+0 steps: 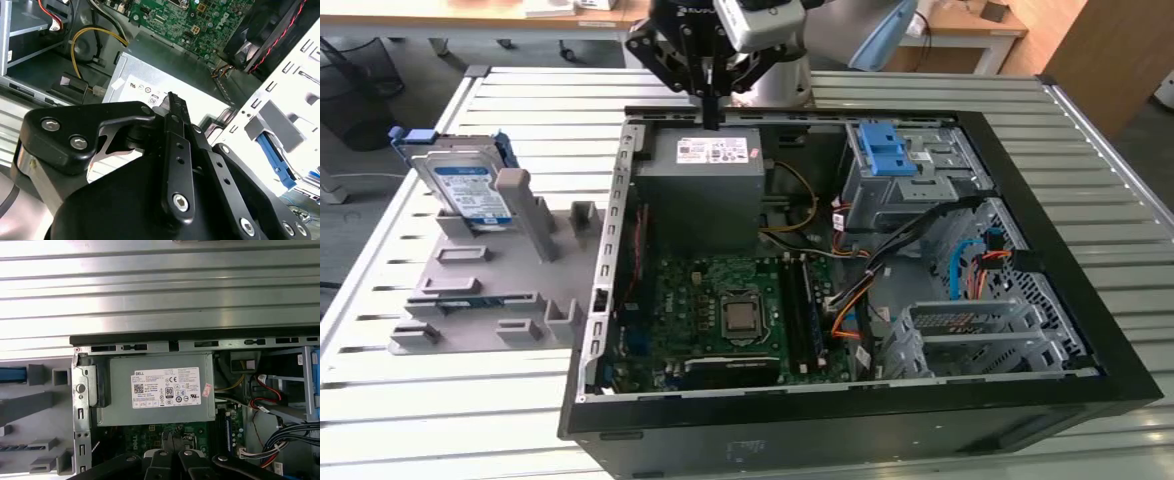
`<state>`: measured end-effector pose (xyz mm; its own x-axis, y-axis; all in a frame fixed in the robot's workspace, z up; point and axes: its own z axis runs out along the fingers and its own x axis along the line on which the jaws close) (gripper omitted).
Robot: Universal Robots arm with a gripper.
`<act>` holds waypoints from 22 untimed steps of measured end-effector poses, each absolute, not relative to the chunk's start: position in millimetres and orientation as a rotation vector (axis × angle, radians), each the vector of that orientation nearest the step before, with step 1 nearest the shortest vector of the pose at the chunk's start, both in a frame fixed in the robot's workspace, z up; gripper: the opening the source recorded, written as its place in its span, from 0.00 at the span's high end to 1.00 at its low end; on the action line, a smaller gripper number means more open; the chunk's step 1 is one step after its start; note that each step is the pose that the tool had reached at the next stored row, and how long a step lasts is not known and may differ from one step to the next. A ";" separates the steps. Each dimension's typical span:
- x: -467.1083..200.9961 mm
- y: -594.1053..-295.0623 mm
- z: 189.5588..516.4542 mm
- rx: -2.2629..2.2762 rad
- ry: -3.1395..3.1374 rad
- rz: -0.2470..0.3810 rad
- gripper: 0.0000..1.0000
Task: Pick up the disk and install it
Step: 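Reach for the disk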
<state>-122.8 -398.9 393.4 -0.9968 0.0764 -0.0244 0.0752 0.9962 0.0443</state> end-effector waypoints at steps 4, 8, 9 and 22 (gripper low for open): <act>-125.0 -398.9 393.3 0.118 3.112 0.068 0.89; -129.5 -398.9 393.3 0.118 3.112 0.068 0.89; -130.9 -398.9 393.3 0.118 3.113 0.068 0.89; -145.1 -398.4 393.0 0.118 3.113 0.068 0.89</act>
<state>-145.1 -398.4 393.0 -0.9968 0.0761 -0.0244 0.0750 0.9962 0.0443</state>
